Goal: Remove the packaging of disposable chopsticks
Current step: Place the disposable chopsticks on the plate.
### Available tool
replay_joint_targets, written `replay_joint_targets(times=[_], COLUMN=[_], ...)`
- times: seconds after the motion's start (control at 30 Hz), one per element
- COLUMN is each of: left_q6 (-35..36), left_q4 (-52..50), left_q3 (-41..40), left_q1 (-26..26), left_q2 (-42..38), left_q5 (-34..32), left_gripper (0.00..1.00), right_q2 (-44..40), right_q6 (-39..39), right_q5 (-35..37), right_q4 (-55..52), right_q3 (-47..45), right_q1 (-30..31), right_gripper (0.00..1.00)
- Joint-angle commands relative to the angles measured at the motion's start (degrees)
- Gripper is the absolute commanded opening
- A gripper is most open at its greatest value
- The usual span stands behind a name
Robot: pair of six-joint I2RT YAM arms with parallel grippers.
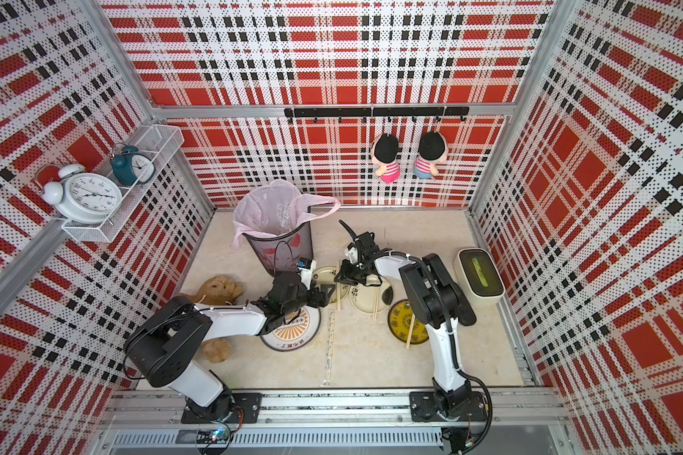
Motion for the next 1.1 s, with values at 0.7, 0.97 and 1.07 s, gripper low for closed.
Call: replay_joint_targets(times=[0.7, 0.97, 1.07], left_q6=[0.4, 0.3, 0.0], left_q4=[0.5, 0.3, -0.2], left_q3=[-0.5, -0.9, -1.2], left_q1=[0.4, 0.3, 0.0], left_q2=[-2.3, -3.5, -4.4], left_q5=[0.8, 0.6, -0.3], left_gripper=[0.86, 0.86, 0.9], right_q2=[-2.9, -4.8, -6.2], right_q6=[-2.1, -3.0, -3.3], right_q5=[1.2, 1.9, 2.9], right_q4=[-1.6, -3.0, -2.9], right_q3=[0.5, 0.3, -0.2], right_q1=[-0.5, -0.6, -0.6], right_gripper=[0.37, 0.45, 0.48])
